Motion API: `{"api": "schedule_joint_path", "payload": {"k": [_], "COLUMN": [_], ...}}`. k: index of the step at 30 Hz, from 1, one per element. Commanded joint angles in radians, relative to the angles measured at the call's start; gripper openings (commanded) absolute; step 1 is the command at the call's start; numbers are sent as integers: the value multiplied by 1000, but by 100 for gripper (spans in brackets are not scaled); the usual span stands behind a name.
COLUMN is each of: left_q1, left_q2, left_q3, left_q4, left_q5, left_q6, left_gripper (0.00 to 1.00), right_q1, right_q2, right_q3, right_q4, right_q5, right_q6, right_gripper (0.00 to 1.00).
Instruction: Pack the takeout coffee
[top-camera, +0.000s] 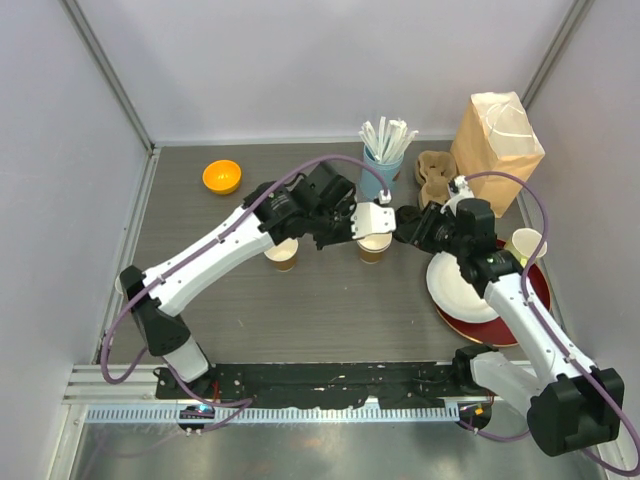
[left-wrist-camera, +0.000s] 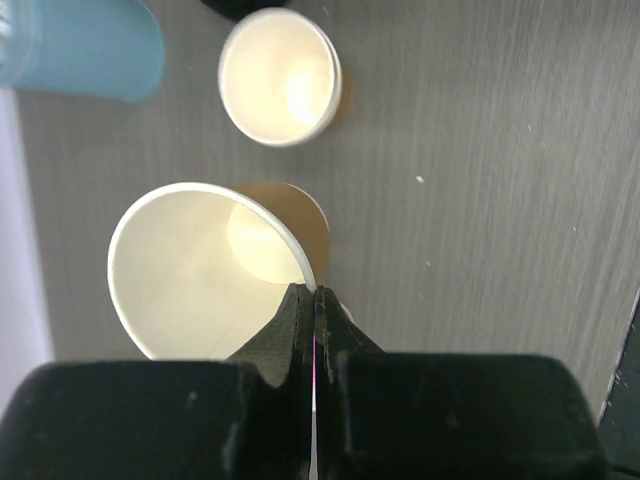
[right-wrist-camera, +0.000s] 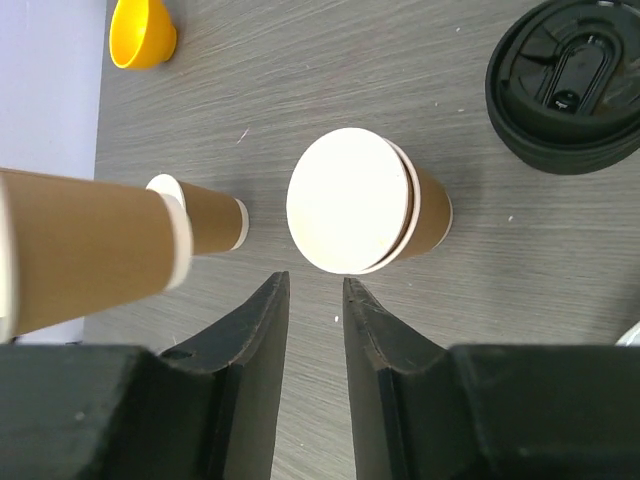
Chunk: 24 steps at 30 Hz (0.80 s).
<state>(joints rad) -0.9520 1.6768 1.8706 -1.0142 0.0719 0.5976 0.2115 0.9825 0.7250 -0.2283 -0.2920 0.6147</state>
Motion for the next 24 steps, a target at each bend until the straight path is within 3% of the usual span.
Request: {"api": "schedule_joint_path", "payload": {"k": [1,12,15,24], "left_q1": [33,127,173,176], "left_q2": [-46,1,26,46], "left_q3": [-172,-416,-416,-468], "left_q4": [46,305,298,318], "left_q5": [20,109,164,240], "left_q6": [-51,-30,-30,7], "left_gripper": [0,0,0,0], "right_q1": [-6,-11,-11,-15], "right_q2": [-1,27,31,47], "right_q3": [76,108,114,128], "right_q4": [-63,-66,-71,-75], "right_q5": [28,17,19,19], "right_q6": [-93,-121,-130,-142], "right_gripper": [34,34,35,35]}}
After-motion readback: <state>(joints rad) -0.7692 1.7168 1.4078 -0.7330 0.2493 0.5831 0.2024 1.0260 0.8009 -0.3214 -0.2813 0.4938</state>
